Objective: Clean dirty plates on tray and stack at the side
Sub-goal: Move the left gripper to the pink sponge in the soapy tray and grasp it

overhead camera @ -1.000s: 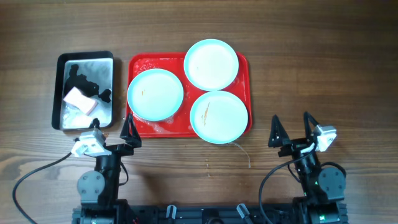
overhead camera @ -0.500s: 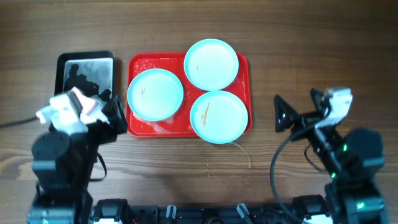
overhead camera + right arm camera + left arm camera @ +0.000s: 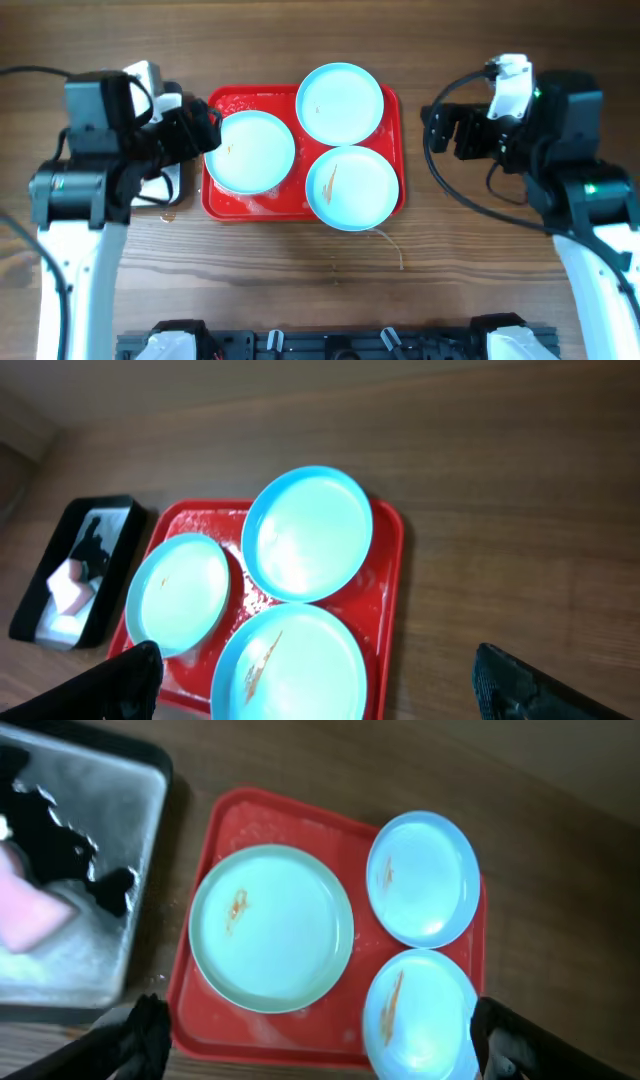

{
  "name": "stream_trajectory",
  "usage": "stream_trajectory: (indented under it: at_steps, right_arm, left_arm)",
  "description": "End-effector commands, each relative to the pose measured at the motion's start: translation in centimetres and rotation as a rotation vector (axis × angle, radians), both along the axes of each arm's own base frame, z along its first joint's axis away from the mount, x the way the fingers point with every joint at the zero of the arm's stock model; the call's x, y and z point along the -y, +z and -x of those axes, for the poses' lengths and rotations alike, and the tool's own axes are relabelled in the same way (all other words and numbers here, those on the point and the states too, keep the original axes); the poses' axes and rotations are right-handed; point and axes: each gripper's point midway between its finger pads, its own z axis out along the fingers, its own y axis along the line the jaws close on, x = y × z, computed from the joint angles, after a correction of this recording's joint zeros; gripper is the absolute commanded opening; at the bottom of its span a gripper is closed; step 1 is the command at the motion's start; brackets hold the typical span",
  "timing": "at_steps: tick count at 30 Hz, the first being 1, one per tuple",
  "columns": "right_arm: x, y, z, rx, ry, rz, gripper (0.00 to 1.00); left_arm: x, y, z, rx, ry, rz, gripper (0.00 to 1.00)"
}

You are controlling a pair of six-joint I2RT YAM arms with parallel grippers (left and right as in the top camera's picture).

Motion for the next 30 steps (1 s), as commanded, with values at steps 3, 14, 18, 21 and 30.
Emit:
stream_trajectory:
  at_steps: [3,14,18,21,30]
  right_arm:
    - [-0.7,-0.2,0.3,-0.029,0.048,-0.014,1.0]
    - [-0.7,-0.6,0.7,-0.041,0.064,0.006,1.0]
    - [-0.7,-0.8,0.9,-0.054,0.064,0.007,1.0]
    - [-0.7,-0.8,0.9,-0.055,0.064,0.006,1.0]
    - [-0.6,-1.1,1.2,-0.075,0.064,0.008,1.0]
  left_arm:
    - [-8.6,-5.6,-0.3,-0.23,0.613,-0.151,0.89]
    - [-16.9,-17.8,-2.1,-0.521,0.998,-0.194,0.9]
    - [-19.0,-20.8,-4.9,-0.508,0.848,-0.174,0.84]
    - [-19.6,-22.0,-6.2,-0.482,0.806,-0.167,0.67]
    - [-19.3,-25.6,-5.2,-0.565,0.803,-0.17,0.62]
